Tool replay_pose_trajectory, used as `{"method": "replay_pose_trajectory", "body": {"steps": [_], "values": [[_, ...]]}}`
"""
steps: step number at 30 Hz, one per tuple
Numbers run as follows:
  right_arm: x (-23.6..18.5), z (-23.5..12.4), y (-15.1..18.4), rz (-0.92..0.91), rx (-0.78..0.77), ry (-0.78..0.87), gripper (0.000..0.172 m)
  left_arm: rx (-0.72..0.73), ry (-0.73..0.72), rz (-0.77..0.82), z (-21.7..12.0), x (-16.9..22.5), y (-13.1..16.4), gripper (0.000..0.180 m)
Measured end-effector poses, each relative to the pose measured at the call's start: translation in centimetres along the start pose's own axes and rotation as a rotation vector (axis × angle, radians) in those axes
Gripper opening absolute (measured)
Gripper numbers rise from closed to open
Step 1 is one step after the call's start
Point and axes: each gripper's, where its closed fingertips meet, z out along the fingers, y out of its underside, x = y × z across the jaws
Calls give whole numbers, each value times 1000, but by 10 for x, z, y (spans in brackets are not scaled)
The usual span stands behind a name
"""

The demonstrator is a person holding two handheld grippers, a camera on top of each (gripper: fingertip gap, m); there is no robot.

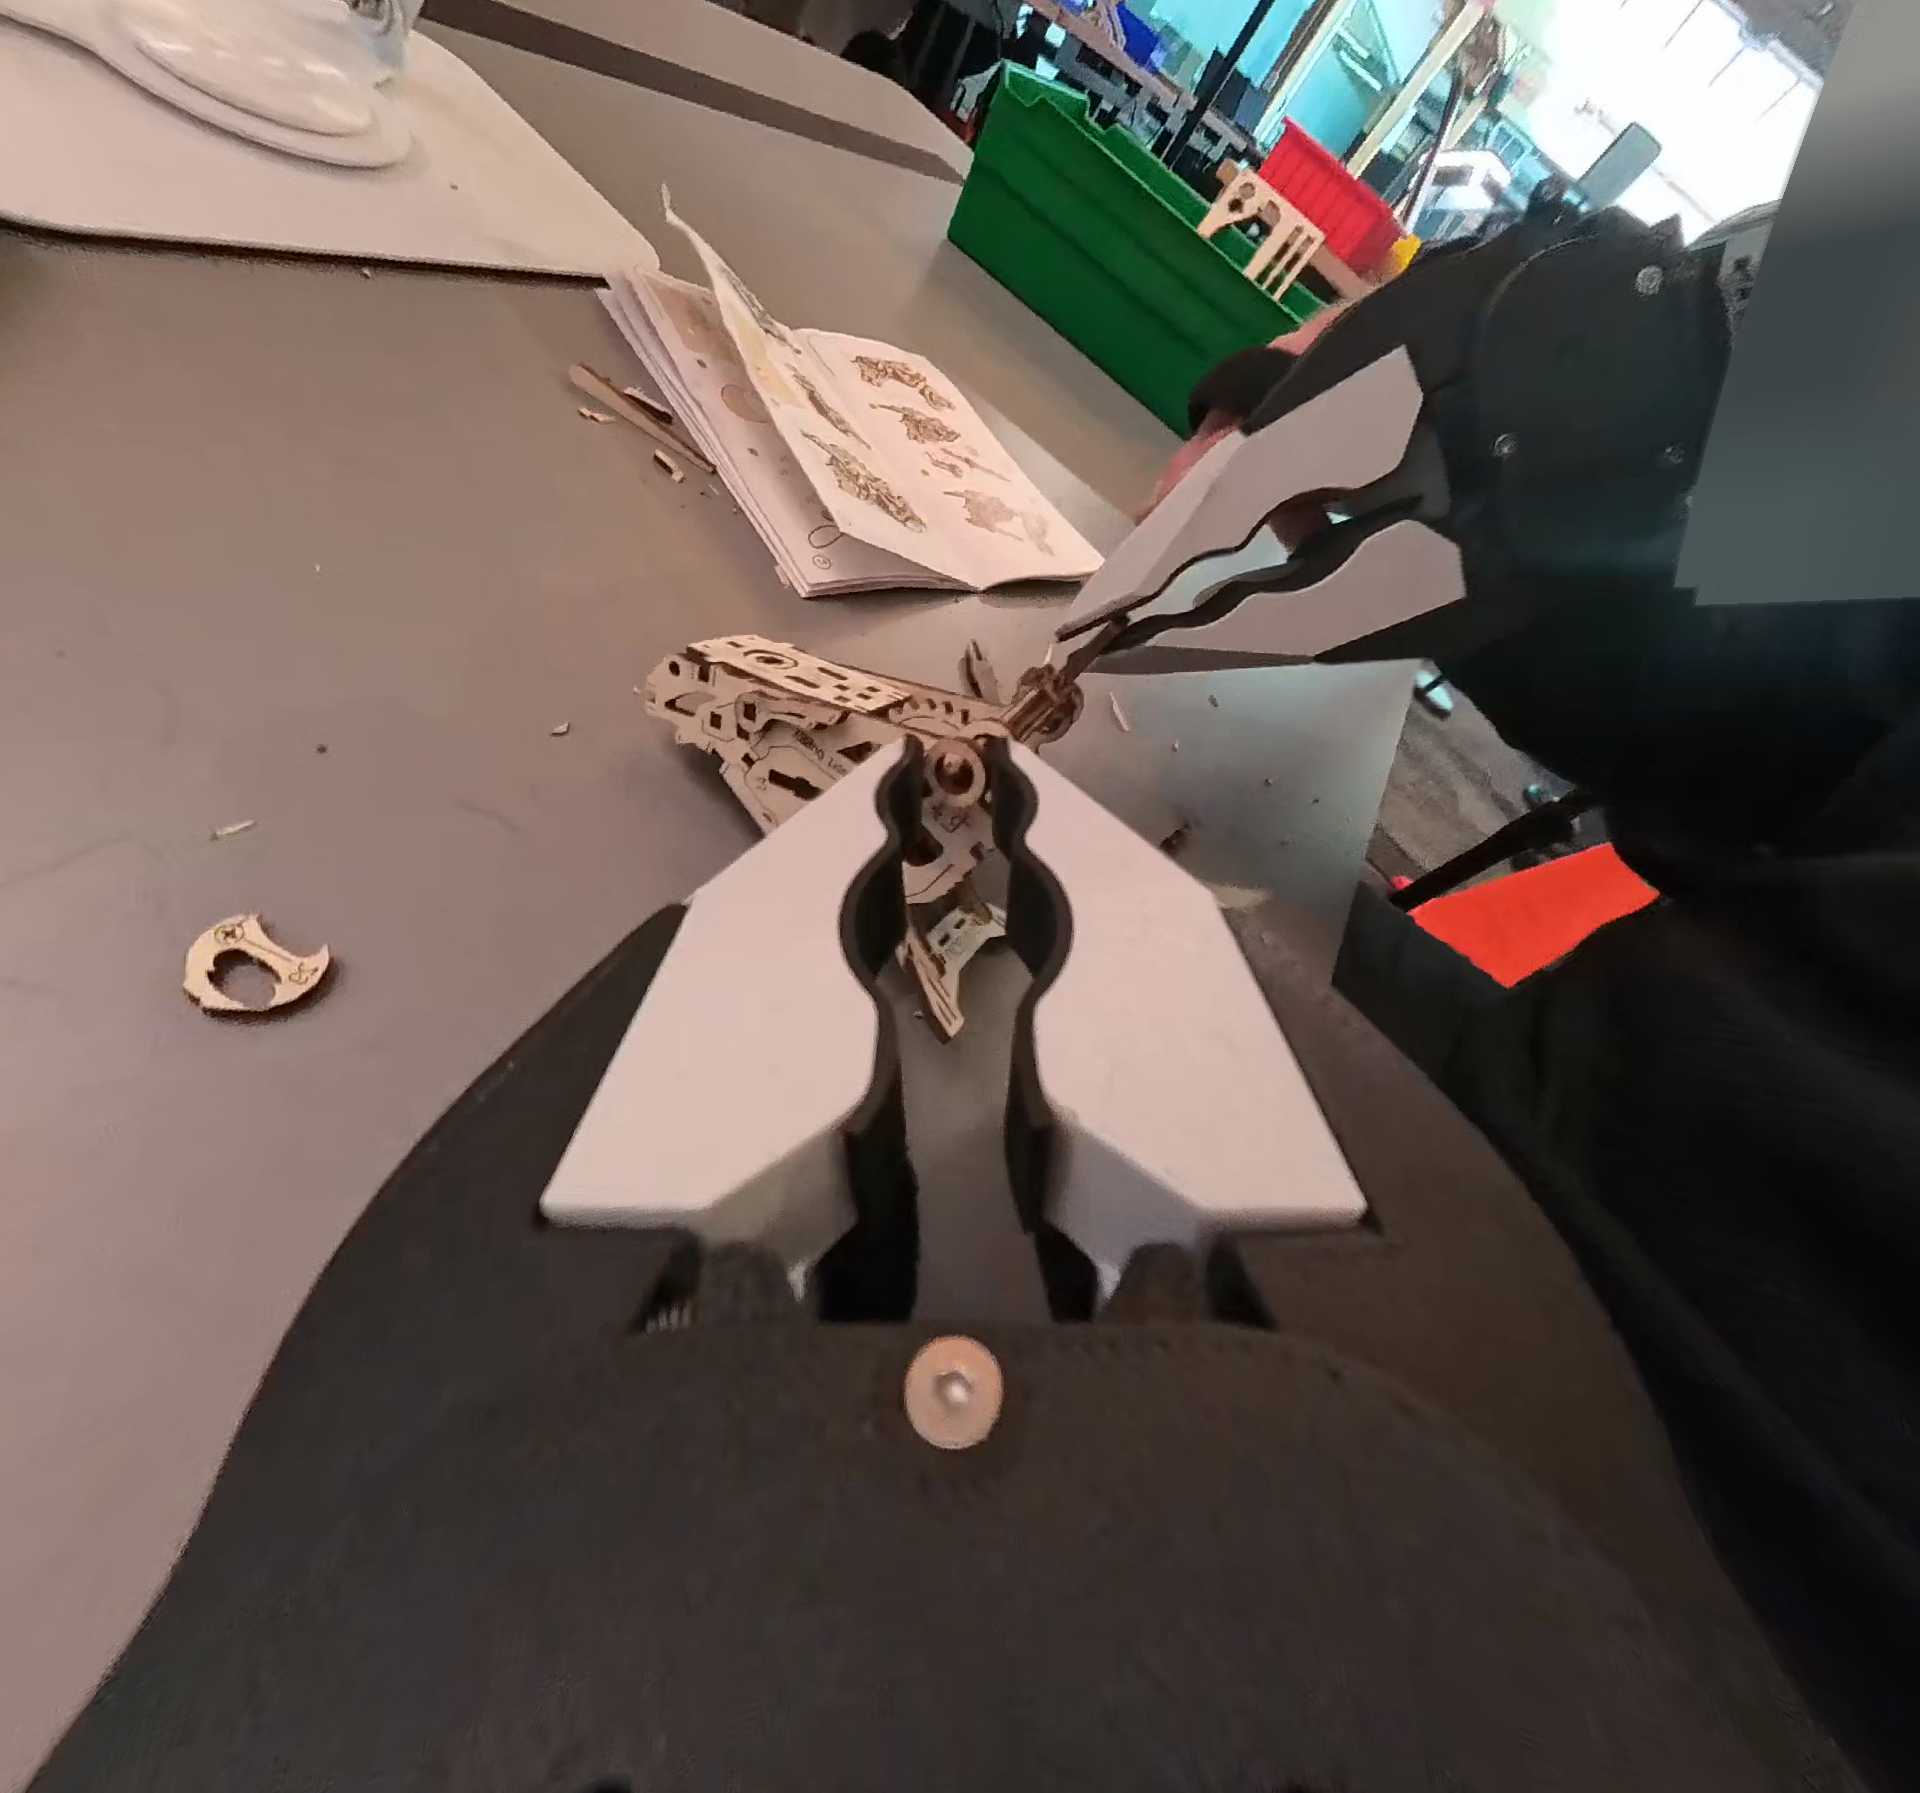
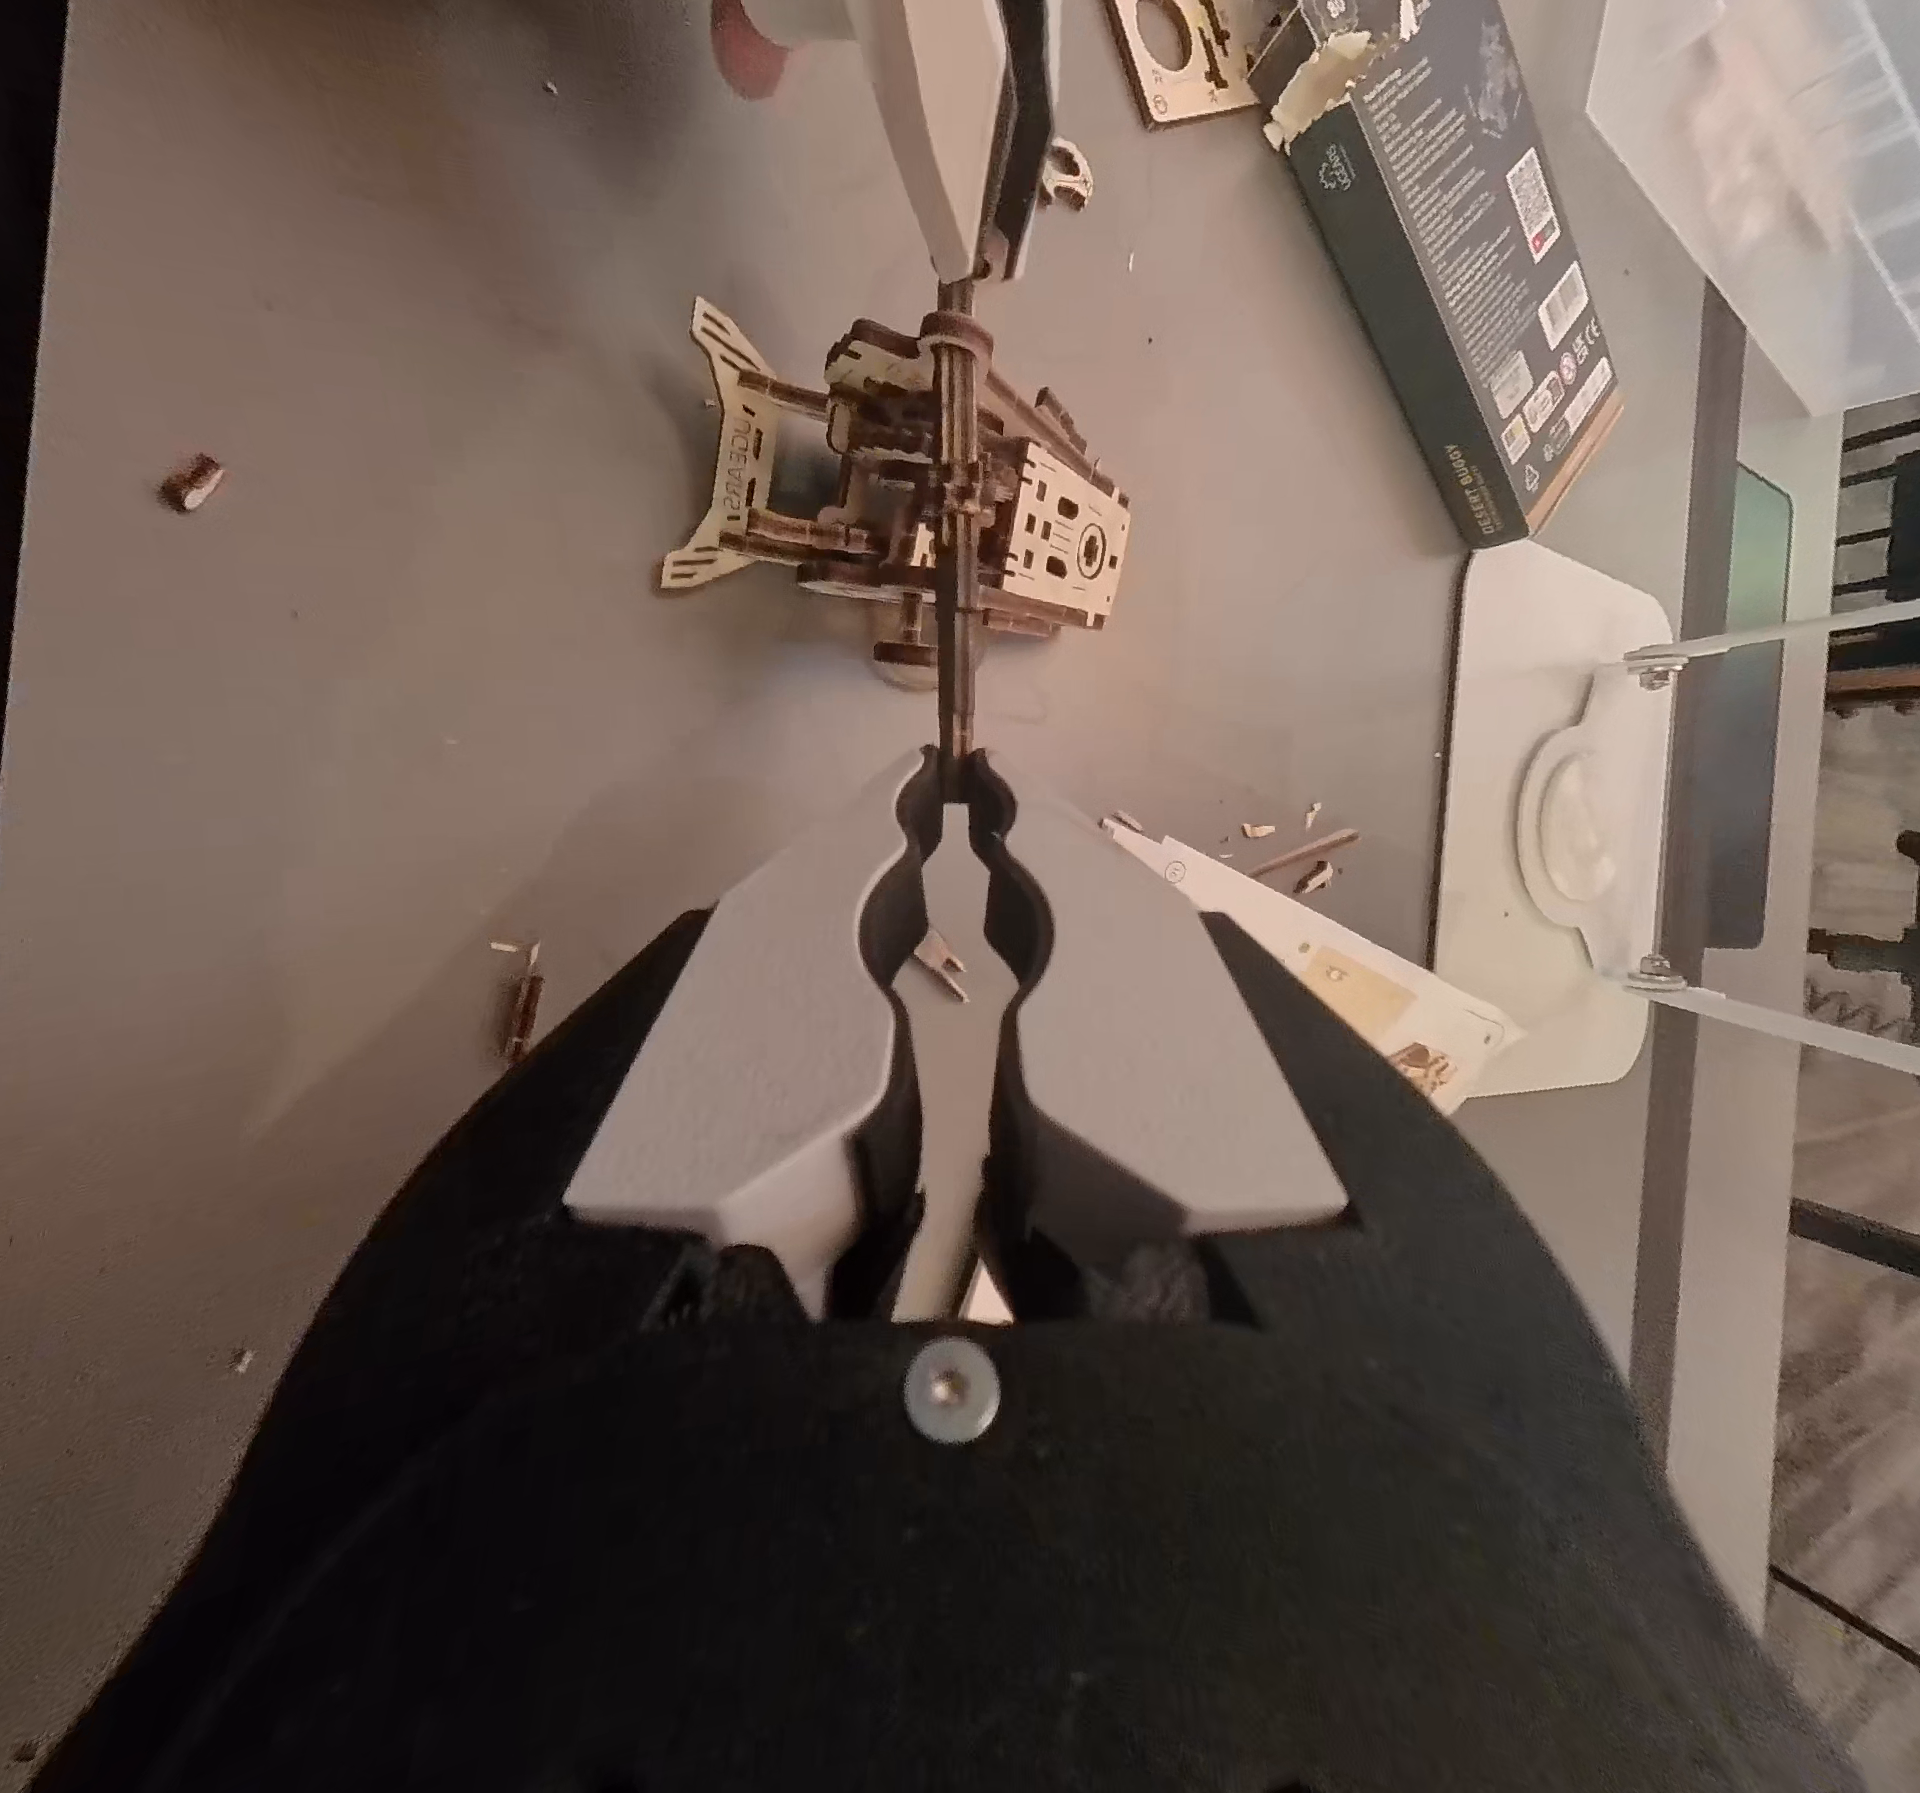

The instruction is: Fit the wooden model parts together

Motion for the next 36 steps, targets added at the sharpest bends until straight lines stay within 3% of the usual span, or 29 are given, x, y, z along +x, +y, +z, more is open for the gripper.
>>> {"method": "replay_pose_trajectory", "body": {"steps": [5, 19, 30, 36], "values": [[-4, -1, -4, 45, 15, -30, 1, 25, 29, -51, -2, -1, 1, 10], [-11, -7, -33, -150, -30, 33, 1, 16, 45, -194, -7, -14, 5, 8], [-12, -1, -31, -91, -21, 17, 1, 54, 134, -329, -13, -15, -2, 8], [-12, 0, -35, -70, 20, 7, 1, 67, 99, -362, -17, -17, 1, 7]]}}
